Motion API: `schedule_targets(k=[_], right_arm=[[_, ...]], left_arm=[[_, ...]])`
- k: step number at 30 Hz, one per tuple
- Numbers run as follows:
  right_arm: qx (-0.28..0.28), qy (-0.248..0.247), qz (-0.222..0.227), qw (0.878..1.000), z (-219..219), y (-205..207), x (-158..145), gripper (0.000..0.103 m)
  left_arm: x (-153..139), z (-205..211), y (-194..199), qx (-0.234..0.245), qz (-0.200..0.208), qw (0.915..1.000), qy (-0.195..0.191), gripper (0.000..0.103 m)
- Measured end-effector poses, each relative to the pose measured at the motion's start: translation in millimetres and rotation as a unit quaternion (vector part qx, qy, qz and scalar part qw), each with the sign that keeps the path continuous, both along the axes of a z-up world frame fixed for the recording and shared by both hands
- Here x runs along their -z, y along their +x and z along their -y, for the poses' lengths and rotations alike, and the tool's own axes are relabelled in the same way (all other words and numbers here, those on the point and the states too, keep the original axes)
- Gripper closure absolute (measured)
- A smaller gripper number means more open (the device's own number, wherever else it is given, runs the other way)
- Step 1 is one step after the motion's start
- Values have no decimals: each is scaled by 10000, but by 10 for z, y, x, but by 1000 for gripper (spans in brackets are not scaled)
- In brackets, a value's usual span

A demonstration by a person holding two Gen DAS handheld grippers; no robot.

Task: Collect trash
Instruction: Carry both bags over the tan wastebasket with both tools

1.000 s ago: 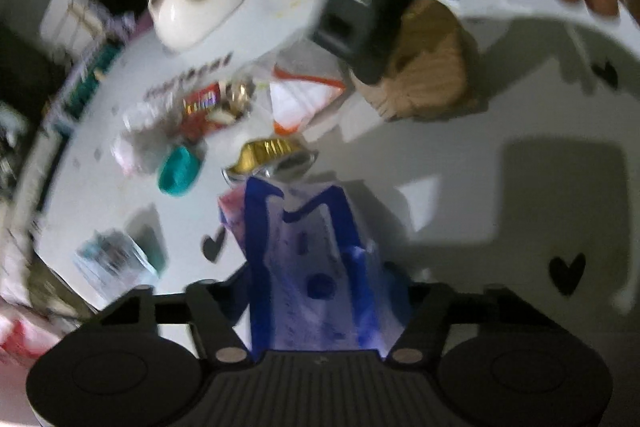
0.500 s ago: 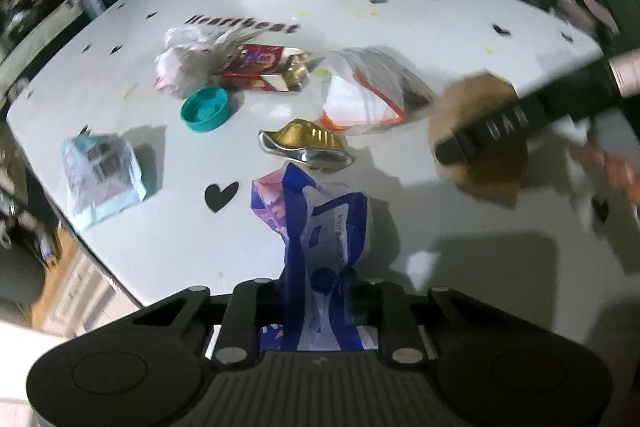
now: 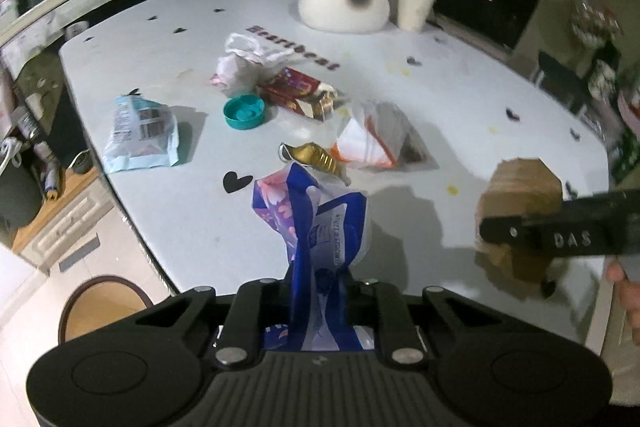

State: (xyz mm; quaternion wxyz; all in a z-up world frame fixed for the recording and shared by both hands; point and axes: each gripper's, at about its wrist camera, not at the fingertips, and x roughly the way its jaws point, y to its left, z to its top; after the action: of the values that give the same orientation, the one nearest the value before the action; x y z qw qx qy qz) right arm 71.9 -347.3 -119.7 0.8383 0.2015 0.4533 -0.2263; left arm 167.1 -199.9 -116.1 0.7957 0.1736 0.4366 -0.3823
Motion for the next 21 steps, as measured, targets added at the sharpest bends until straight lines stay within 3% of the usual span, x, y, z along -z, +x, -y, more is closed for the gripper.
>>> schedule_targets(k=[8,21], right_arm=[[-366,-295,315,9984,-155,-378,-371,31],[-1186,-684,665,9884,-498,-538,-749,33]], left_arm=[[-263,-233,-386,-731,-11,9965,-405,85],[-596,-744,-823,-1878,182,9788,-798,85]])
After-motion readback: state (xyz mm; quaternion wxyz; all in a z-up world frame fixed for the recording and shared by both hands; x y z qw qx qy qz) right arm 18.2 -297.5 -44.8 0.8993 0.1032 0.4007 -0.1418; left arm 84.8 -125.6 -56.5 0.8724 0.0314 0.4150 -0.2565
